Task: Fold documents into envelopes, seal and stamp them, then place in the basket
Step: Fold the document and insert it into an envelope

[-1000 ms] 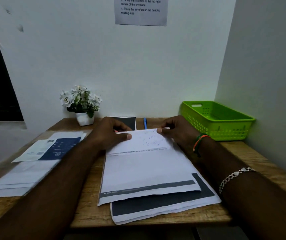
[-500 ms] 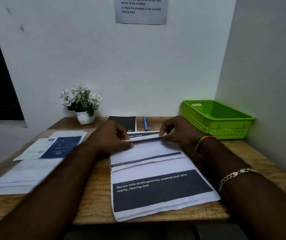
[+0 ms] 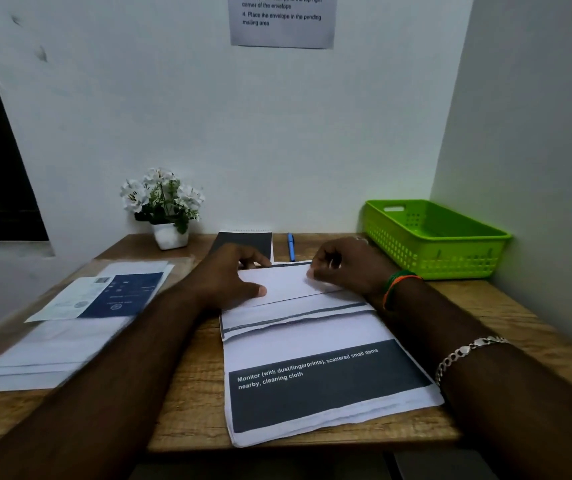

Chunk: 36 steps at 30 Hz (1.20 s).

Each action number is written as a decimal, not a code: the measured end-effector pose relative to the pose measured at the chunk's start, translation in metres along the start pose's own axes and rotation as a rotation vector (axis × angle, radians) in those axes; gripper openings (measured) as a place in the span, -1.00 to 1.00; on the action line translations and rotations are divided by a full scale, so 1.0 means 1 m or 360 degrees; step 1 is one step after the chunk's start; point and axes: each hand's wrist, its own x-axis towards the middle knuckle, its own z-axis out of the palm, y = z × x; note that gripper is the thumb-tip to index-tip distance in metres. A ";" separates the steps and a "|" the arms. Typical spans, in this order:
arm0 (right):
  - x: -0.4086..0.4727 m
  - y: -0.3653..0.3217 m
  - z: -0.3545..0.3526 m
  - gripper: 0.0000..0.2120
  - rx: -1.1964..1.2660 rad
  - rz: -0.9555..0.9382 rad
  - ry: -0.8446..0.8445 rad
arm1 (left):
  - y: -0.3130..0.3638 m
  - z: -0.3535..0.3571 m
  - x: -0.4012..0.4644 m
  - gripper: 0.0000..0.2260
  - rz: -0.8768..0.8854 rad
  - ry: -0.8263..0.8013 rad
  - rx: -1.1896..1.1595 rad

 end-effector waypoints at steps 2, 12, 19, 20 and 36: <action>0.000 -0.006 0.001 -0.86 -0.0034 -0.0098 0.0190 | 0.005 -0.001 0.000 -0.71 0.0035 0.0126 -0.0119; 0.006 -0.020 0.005 -0.90 0.0149 -0.0327 0.0182 | 0.024 0.002 -0.002 -0.90 0.0087 0.0246 -0.0588; 0.011 -0.005 -0.002 -0.87 0.0222 -0.0219 0.0252 | 0.024 -0.008 -0.005 -0.97 -0.0052 0.0363 -0.0718; 0.011 -0.001 -0.004 -0.87 0.0214 -0.0183 0.0264 | 0.021 -0.011 -0.006 -0.98 -0.0108 0.0370 -0.0784; 0.010 0.023 -0.006 -0.82 0.0499 0.0171 0.0390 | 0.004 -0.017 -0.007 -0.93 -0.0302 0.0328 -0.0670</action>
